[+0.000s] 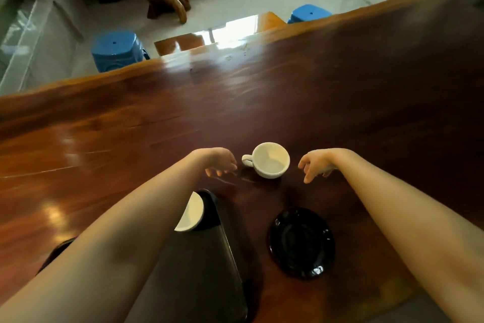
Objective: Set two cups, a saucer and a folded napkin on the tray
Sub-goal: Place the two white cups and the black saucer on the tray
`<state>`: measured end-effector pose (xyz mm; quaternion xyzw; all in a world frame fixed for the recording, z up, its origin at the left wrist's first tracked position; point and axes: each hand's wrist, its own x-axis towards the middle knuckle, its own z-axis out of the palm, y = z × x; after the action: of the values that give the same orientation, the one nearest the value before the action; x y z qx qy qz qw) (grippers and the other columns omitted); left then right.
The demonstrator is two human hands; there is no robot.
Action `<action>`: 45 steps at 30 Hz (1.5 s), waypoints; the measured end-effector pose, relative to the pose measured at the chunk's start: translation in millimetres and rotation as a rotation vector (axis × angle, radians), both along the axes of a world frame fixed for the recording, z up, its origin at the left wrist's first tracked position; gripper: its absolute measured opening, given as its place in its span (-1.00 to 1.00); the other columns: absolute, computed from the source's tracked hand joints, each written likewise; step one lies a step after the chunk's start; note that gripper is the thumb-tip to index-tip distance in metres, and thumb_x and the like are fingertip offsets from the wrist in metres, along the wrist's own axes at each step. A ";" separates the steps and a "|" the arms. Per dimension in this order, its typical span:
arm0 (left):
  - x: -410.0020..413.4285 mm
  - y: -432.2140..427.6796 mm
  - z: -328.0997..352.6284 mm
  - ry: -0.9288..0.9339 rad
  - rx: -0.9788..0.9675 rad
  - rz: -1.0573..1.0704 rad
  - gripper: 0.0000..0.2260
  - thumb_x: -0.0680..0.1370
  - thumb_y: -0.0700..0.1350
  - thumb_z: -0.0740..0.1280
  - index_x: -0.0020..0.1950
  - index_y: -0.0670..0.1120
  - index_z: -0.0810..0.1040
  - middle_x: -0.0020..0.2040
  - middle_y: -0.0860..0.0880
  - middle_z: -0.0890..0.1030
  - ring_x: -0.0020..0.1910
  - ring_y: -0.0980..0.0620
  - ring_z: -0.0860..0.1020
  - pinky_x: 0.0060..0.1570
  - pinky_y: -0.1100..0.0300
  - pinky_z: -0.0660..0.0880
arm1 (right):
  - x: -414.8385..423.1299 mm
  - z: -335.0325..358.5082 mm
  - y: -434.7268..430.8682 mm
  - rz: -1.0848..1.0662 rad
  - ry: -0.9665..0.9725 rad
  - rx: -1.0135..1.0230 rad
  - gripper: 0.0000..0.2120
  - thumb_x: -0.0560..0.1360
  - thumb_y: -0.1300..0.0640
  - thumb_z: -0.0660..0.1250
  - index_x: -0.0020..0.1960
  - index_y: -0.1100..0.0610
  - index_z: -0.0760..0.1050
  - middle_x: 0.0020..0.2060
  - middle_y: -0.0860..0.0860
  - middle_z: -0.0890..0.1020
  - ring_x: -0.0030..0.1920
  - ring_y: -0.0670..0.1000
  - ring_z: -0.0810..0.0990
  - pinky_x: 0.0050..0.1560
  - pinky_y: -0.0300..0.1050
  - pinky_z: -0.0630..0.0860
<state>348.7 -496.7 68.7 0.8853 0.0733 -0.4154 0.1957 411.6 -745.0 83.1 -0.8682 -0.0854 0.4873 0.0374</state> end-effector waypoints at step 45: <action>-89.7 120.9 57.7 -0.697 -0.240 0.650 -0.79 0.50 -0.23 0.36 0.12 -0.14 0.64 -0.15 -0.07 0.65 -0.27 0.10 0.58 -0.24 0.27 0.52 | -53.4 51.1 168.2 -0.140 -0.076 0.894 -0.23 0.35 0.43 0.40 0.44 0.03 0.19 0.26 0.00 0.41 0.36 0.08 0.34 0.37 0.14 0.34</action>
<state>259.0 -375.8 126.4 0.8741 0.2276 -0.0171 0.4288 358.2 -576.8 134.2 -0.7878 -0.2298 0.3668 0.4381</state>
